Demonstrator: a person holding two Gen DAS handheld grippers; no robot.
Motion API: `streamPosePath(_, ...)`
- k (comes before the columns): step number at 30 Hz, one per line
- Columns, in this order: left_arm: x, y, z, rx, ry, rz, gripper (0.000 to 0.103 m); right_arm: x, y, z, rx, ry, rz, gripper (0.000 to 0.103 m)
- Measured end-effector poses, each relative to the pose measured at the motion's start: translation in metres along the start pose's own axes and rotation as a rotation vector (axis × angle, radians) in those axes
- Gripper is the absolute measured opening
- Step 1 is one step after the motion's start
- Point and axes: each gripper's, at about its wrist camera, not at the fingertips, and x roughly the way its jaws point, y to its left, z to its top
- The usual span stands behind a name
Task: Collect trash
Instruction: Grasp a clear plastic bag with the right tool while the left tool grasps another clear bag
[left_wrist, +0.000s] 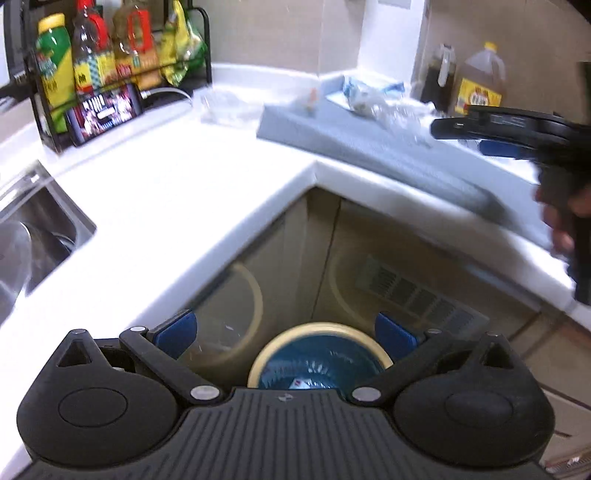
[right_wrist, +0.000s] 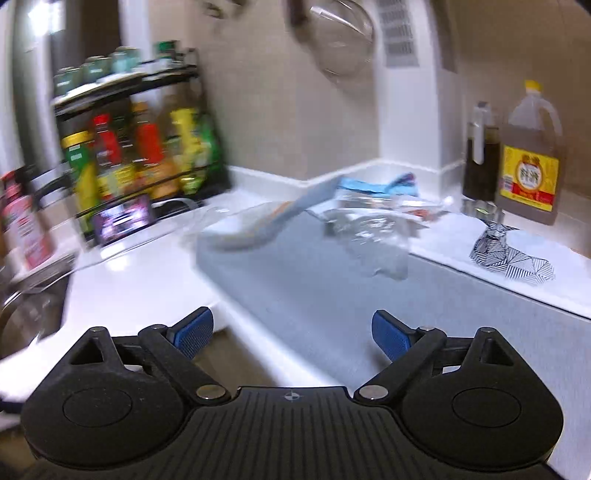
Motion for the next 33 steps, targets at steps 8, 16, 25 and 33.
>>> streamPosePath(8,-0.012,0.020,0.035,-0.064,-0.021,0.012,0.103,0.116,-0.039,0.038,0.075,0.091,-0.150,0.096)
streamPosePath(16,0.006,0.006,0.093,0.009,-0.112,0.077,0.103,0.159,-0.052,0.039,-0.112,0.118,-0.260,0.014)
streamPosePath(25,0.095,0.020,0.189,-0.161,-0.078,0.062,0.103,0.093,-0.115,0.005,0.132,0.029,-0.093,0.002)
streamPosePath(33,0.180,0.052,0.256,-0.353,0.003,0.093,0.103,0.090,-0.147,-0.003,0.356,0.013,0.051,0.002)
